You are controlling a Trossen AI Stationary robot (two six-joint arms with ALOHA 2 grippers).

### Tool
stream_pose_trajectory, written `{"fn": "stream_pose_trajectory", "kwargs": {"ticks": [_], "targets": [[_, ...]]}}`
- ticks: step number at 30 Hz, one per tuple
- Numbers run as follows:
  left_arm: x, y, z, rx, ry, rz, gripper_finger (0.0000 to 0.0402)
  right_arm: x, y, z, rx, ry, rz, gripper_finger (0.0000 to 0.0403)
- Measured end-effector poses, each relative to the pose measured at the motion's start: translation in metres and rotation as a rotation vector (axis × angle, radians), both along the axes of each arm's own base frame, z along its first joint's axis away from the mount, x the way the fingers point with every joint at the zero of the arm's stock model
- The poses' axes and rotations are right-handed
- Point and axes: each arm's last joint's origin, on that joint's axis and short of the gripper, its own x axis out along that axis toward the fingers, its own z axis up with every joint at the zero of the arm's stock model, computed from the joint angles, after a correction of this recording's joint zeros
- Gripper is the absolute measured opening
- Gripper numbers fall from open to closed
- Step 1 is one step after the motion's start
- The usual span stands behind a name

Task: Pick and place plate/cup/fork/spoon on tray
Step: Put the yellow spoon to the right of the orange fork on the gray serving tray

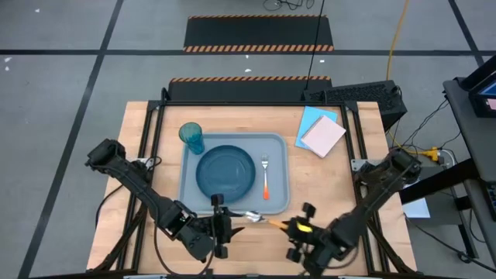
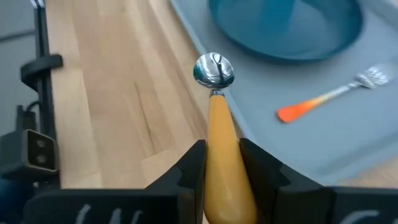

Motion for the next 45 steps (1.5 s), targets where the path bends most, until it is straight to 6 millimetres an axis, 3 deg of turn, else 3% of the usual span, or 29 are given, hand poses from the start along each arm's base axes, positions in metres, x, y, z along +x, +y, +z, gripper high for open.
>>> {"fn": "stream_pose_trajectory", "kwargs": {"ticks": [9, 18, 23, 33, 45], "targets": [[0.005, 0.003, 0.003, -0.011, -0.032, 0.007, 0.017, -0.045, -0.003, 0.007, -0.094, -0.045, -0.157, 0.0063], [0.007, 0.006, 0.003, -0.038, -0.037, 0.029, 0.017, -0.062, -0.029, 0.009, -0.21, 0.022, -0.354, 0.0063], [0.007, 0.006, 0.003, -0.037, -0.037, 0.028, 0.017, -0.067, -0.041, 0.008, -0.252, -0.029, -0.454, 0.0063], [0.007, 0.006, 0.003, -0.017, -0.032, 0.016, 0.017, -0.064, -0.072, -0.027, -0.229, -0.061, -0.669, 0.0063], [0.01, 0.009, 0.003, -0.006, -0.03, 0.02, 0.017, -0.027, -0.1, -0.07, -0.124, -0.105, -0.675, 0.0063]]}}
